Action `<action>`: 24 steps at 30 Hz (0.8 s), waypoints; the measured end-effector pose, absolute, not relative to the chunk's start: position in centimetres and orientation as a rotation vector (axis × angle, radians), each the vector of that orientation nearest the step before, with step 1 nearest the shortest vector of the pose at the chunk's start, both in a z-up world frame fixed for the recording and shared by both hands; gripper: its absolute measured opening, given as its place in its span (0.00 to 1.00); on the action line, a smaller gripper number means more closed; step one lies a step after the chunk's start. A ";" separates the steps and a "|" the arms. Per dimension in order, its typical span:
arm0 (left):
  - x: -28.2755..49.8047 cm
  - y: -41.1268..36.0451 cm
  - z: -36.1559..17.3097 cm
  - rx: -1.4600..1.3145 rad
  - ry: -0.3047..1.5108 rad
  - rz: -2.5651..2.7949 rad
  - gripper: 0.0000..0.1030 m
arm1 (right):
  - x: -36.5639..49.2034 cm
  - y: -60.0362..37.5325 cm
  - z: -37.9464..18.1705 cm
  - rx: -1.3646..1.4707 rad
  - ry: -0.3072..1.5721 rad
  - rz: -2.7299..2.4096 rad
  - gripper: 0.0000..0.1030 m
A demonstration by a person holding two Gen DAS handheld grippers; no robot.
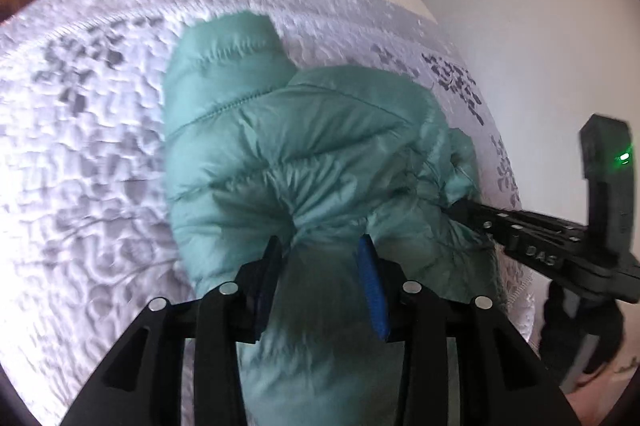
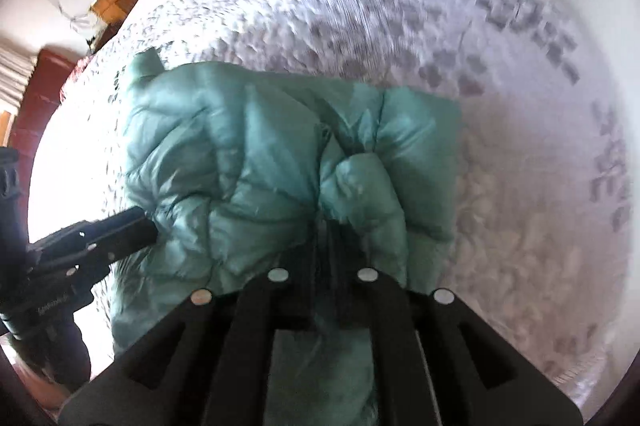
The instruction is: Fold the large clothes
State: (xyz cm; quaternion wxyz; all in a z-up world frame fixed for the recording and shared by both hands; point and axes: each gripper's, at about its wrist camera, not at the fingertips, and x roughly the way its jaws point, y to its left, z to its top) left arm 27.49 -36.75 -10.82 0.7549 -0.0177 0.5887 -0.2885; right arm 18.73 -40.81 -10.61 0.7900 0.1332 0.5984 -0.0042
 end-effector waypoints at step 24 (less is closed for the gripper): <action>24.3 -36.4 -14.7 0.087 1.252 -0.547 0.41 | 14.9 -38.6 -16.7 0.275 1.292 -0.002 0.00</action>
